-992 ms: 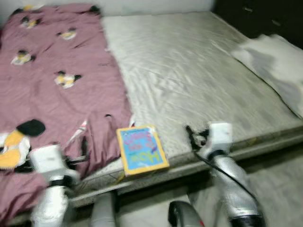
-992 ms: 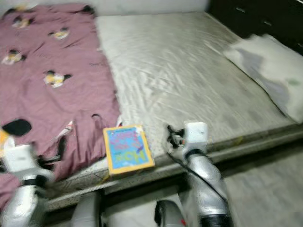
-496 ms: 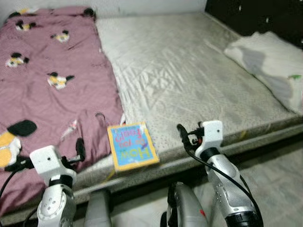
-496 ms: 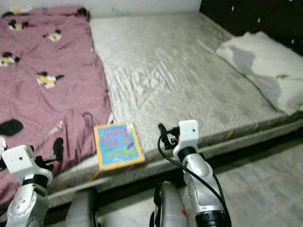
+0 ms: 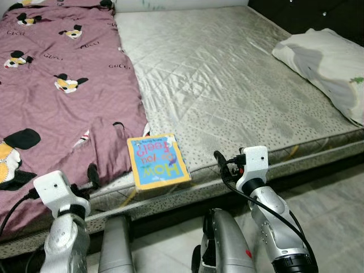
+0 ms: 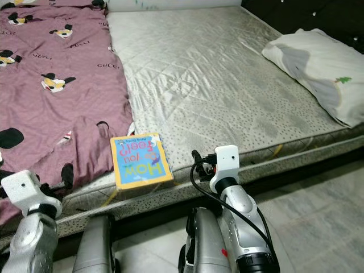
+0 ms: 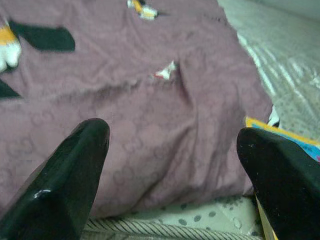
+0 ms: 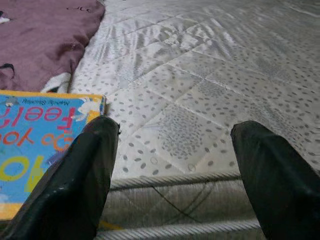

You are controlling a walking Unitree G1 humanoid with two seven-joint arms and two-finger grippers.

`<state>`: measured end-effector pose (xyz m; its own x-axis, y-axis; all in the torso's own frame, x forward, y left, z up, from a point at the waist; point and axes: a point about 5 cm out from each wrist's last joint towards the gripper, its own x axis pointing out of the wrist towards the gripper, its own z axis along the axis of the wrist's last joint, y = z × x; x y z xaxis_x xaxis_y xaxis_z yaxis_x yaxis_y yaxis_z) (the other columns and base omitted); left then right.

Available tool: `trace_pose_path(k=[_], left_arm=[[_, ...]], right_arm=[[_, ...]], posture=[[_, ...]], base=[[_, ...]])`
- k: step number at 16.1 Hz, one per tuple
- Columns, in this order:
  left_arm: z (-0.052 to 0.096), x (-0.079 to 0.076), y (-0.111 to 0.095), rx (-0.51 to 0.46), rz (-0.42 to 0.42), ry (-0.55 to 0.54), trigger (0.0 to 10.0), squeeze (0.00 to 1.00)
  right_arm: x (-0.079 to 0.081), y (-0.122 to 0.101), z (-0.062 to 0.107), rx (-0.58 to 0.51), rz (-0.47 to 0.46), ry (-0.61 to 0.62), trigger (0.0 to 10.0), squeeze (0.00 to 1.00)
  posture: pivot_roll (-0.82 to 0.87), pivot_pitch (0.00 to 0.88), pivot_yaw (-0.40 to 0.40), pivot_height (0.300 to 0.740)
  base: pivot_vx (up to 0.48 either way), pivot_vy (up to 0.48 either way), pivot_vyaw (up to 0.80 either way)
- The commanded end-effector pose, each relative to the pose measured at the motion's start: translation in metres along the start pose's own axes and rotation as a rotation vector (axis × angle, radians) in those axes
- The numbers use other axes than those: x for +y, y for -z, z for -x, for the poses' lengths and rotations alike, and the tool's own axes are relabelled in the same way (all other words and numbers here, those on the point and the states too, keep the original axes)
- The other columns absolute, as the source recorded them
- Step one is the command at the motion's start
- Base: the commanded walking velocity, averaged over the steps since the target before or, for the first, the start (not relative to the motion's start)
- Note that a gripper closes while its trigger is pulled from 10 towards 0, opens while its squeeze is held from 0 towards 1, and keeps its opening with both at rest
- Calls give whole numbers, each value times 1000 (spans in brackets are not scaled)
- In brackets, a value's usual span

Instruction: Clean up the room

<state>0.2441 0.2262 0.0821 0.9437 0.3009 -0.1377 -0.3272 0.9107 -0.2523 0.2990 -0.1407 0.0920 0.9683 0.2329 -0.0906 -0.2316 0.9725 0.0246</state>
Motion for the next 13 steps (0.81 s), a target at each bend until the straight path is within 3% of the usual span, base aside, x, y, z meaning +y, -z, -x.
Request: trace_pose_path(k=[1,5,6,8,10,13], left_arm=[[-3,1,6,45,28,1,10000,0],[-23,-8,31,217,59,74,10000,0],[-30,-15,35,256,68,115,10000,0],[-35,-31,37,291,93,174,10000,0],[-40,-39,40,316,87,216,10000,0],[-45,-41,43,356,95,237,10000,0]], right_arm=[[-4,2,2,6,17,16,10000,0],[-13,-5,4,-1,47,32,10000,0],[-12,-5,8,27,44,-47,10000,0],[7,-9,21,68,21,-349,10000,0],[13,-10,36,103,52,-461,10000,0],[18,-5,49,125,85,-522,10000,0]], posture=[[33,147,-54,538],[-9,153,-61,538],[-39,163,-63,538],[-70,171,-55,538],[-84,174,-53,538],[-95,181,-53,538]], base=[[0,0,0],[0,0,0],[0,0,0],[0,0,0],[0,0,0],[0,0,0]])
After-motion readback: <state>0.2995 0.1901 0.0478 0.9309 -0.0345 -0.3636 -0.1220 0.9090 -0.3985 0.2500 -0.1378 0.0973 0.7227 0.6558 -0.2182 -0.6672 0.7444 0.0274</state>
